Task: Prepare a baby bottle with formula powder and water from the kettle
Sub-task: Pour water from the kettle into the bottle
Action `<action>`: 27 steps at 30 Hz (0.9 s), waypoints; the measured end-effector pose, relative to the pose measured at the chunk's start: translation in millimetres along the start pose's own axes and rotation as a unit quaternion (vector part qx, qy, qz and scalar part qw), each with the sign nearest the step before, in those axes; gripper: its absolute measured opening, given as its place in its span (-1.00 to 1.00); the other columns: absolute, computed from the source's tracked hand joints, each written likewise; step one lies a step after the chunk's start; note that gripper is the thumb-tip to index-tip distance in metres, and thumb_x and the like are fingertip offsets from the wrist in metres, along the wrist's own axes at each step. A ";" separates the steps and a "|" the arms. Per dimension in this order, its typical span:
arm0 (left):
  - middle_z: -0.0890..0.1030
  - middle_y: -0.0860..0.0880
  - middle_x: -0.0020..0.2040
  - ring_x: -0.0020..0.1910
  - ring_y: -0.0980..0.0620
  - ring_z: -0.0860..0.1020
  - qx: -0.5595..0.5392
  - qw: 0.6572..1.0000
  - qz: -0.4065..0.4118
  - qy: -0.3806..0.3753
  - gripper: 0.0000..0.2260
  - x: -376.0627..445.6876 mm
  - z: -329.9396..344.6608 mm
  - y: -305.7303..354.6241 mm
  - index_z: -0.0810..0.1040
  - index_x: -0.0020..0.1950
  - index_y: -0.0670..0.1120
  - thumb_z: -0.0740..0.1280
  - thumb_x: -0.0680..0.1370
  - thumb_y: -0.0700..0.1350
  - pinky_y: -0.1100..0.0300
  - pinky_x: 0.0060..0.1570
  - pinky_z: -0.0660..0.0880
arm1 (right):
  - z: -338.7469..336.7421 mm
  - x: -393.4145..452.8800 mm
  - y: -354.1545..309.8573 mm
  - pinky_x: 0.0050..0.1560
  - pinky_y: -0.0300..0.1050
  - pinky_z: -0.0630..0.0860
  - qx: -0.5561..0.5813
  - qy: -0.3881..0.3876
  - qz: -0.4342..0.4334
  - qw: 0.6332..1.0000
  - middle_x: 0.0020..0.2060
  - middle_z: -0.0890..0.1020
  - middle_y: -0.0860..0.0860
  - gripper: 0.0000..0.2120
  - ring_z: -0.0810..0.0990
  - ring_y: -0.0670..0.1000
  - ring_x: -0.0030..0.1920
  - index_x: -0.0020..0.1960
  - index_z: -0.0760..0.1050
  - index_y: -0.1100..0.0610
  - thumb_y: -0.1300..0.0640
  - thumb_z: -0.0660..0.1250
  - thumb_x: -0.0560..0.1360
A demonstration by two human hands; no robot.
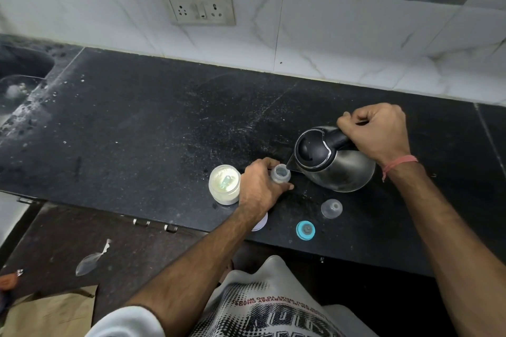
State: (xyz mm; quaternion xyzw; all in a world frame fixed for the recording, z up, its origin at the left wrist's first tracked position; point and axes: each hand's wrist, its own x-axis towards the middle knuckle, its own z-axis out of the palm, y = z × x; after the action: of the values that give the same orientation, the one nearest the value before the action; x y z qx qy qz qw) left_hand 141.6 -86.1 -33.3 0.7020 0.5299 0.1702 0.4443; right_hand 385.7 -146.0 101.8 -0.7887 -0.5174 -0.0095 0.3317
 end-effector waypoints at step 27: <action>0.80 0.12 0.06 0.04 0.12 0.76 0.016 1.000 0.007 0.000 -0.48 2.3 -0.9 -1.4 0.77 0.20 0.07 0.83 0.30 0.05 -0.02 0.13 0.74 | 1.8 4.7 -12.5 -0.05 -0.17 0.39 -0.040 -0.034 -0.031 0.998 -0.63 0.41 0.00 -0.49 0.47 0.11 -0.52 -0.52 0.43 0.15 0.07 0.44 0.56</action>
State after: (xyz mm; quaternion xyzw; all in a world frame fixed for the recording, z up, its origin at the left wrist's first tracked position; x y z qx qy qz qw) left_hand 141.0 -83.6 -34.6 0.7128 0.5273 0.1651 0.4321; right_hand 377.0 -138.2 108.5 -0.7847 -0.5520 -0.0134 0.2819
